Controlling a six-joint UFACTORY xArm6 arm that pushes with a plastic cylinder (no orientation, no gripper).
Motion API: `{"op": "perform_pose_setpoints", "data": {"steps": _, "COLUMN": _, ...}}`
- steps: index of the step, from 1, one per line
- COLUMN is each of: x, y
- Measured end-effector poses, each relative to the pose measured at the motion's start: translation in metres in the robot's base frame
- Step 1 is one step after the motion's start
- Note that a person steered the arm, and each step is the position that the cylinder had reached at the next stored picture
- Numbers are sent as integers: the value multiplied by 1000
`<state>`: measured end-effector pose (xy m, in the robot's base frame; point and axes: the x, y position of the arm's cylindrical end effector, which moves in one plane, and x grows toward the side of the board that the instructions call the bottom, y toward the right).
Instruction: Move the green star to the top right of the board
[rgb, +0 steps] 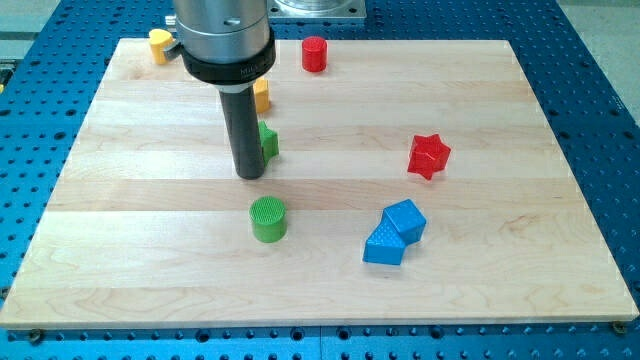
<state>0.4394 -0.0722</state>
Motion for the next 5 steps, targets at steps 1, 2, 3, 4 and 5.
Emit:
{"op": "perform_pose_setpoints", "data": {"steps": 1, "x": -27, "y": 58}}
{"op": "perform_pose_setpoints", "data": {"steps": 2, "x": 16, "y": 20}}
{"op": "perform_pose_setpoints", "data": {"steps": 3, "x": 5, "y": -38}}
{"op": "perform_pose_setpoints", "data": {"steps": 4, "x": -24, "y": 15}}
{"op": "perform_pose_setpoints", "data": {"steps": 5, "x": -74, "y": 117}}
